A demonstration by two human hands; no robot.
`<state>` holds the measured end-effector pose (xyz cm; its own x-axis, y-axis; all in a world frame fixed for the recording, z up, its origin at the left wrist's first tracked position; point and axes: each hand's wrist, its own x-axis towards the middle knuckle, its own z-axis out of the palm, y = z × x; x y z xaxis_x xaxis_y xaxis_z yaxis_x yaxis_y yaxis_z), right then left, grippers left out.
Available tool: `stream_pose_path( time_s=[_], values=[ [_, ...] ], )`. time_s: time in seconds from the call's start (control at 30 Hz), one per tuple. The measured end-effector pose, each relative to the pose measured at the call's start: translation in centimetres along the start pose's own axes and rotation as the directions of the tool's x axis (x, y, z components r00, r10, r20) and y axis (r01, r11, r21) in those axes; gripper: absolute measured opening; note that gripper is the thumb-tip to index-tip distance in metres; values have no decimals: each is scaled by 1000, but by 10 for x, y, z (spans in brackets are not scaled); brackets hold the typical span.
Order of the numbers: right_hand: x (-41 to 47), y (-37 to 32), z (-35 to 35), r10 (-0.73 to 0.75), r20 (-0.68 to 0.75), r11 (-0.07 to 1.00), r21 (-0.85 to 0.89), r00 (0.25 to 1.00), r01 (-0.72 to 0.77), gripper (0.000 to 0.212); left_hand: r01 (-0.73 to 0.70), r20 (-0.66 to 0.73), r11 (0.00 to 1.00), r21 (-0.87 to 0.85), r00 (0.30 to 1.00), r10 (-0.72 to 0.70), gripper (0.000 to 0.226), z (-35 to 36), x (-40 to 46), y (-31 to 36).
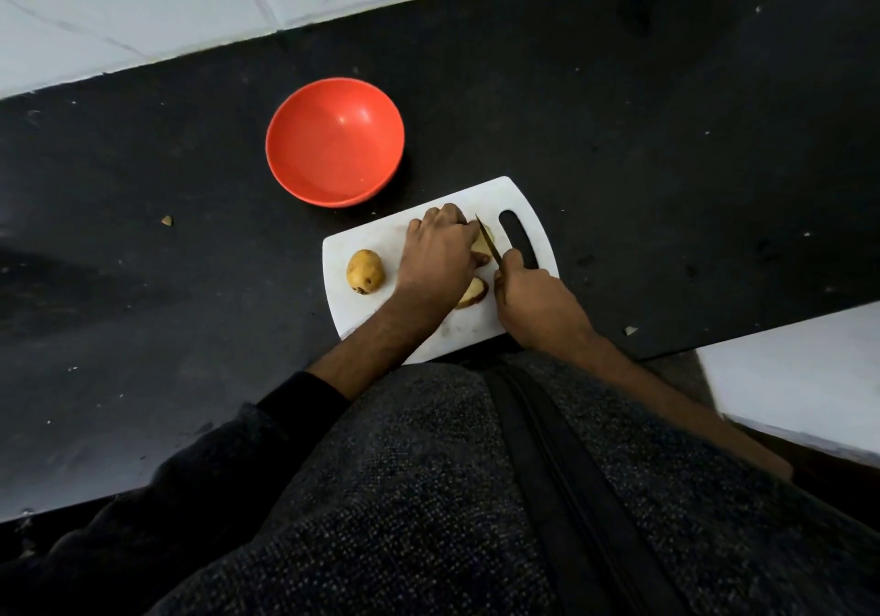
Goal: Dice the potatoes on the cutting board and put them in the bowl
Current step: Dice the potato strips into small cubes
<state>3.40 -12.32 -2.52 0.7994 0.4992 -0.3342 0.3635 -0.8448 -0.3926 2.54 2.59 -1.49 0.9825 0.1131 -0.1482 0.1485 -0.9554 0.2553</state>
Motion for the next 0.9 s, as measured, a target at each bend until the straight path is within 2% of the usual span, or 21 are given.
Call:
stream_pose_path(
  time_s=[0.23, 0.4, 0.9],
  values=[
    [1, -1, -1, -37, 4, 998, -58, 999, 37, 19, 11, 23, 995, 102, 1000, -14, 25, 1, 9, 2],
    [-2, -4, -6, -7, -6, 998, -66, 1000, 6, 19, 41, -9, 992, 120, 999, -40, 17, 3, 8, 7],
    [1, -5, -13, 18, 25, 998, -54, 1000, -16, 16, 95, 3, 995, -23, 995, -95, 24, -3, 14, 12]
  ],
)
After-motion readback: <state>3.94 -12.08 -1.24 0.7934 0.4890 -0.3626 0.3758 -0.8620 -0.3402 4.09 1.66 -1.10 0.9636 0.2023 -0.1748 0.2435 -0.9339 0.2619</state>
